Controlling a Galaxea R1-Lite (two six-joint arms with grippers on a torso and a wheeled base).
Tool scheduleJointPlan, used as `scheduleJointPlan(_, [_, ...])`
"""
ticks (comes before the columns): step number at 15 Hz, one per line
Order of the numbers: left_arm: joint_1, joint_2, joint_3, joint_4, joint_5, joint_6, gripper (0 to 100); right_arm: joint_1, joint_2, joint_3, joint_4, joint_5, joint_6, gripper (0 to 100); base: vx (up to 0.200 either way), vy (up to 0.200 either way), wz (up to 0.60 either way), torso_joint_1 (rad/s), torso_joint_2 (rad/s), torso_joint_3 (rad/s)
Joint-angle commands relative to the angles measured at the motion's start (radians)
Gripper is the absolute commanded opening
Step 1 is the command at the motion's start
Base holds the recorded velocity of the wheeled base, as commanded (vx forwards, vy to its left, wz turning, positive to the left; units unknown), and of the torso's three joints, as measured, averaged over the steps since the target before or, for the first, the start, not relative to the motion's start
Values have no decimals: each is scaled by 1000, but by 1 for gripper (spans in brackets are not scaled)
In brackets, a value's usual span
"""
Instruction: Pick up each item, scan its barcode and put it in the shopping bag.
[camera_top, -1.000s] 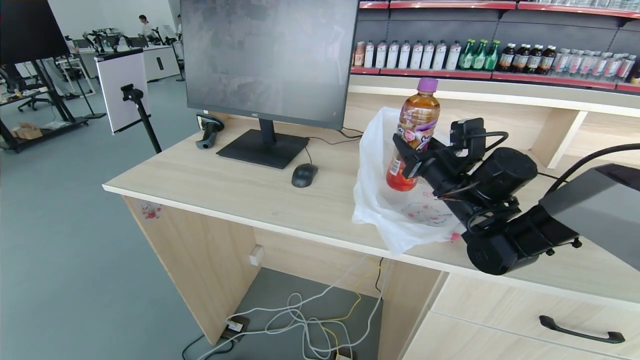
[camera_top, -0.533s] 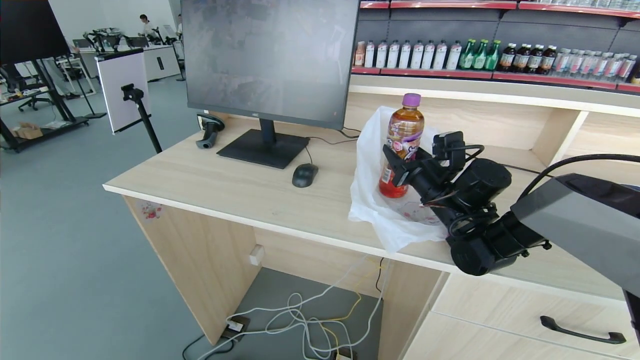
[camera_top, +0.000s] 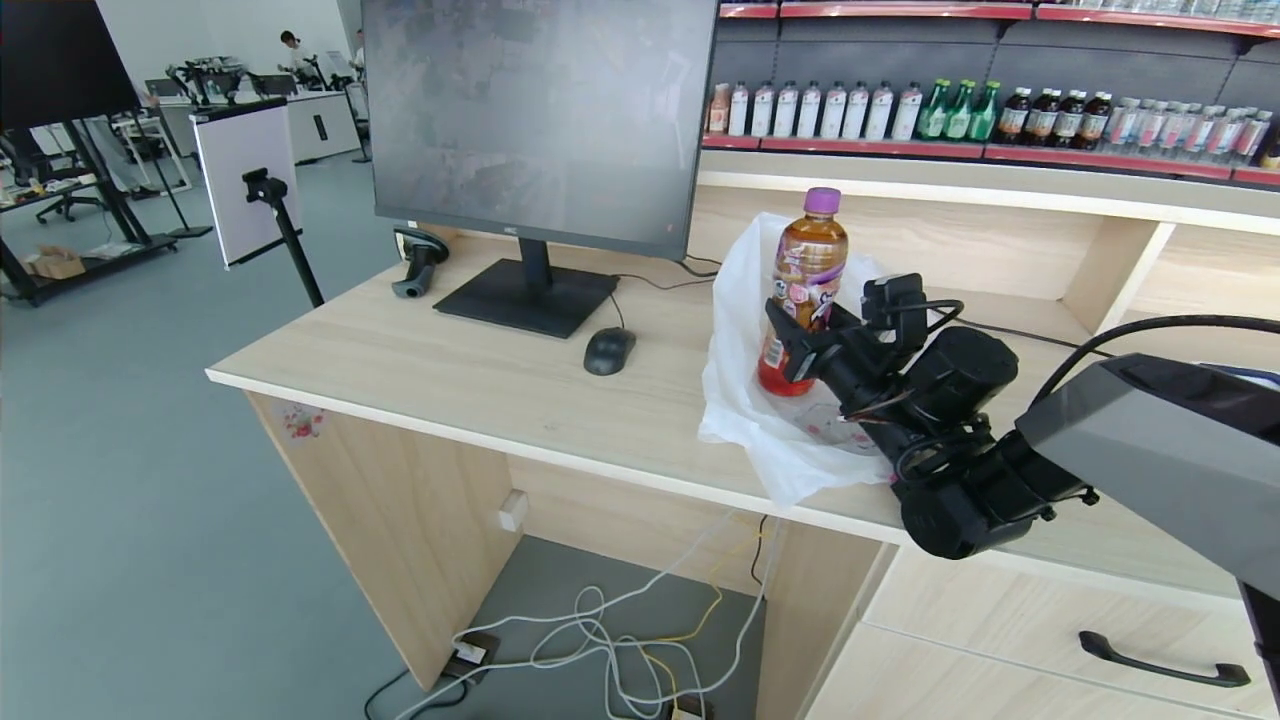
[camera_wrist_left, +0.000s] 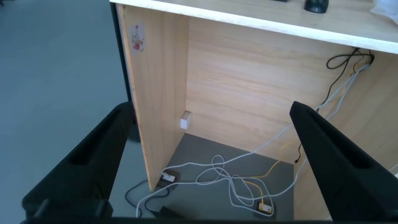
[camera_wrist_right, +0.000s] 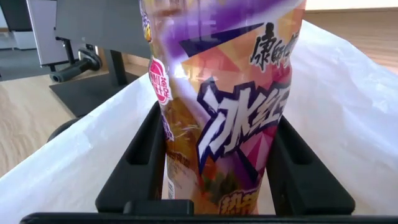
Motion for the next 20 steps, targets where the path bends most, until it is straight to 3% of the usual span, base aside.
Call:
scheduleJointPlan(1, [0, 0, 0, 0, 0, 0, 100, 4, 12, 11, -7, 1, 0, 0, 0, 0, 0, 0, 0, 0])
scheduleJointPlan(2, [0, 0, 0, 0, 0, 0, 100, 4, 12, 23, -7, 1, 2, 0, 0, 0, 0, 0, 0, 0])
scheduleJointPlan(3, [0, 0, 0, 1, 0, 0, 100, 2, 9, 29, -7, 0, 2, 100, 0, 0, 0, 0, 0, 0])
scheduleJointPlan(9, [0, 0, 0, 3, 0, -5, 100, -6, -78, 67, -7, -3, -52, 100, 0, 0, 0, 0, 0, 0])
scheduleJointPlan(13, [0, 0, 0, 3, 0, -6, 100, -36, -247, 236, -7, -2, -41, 100, 0, 0, 0, 0, 0, 0])
scheduleJointPlan(17, [0, 0, 0, 4, 0, -6, 100, 19, -451, 406, -7, -2, -18, 100, 0, 0, 0, 0, 0, 0])
scheduleJointPlan(20, [0, 0, 0, 4, 0, -6, 100, 4, -506, 408, -7, -2, -15, 100, 0, 0, -400, 0, -2, 2])
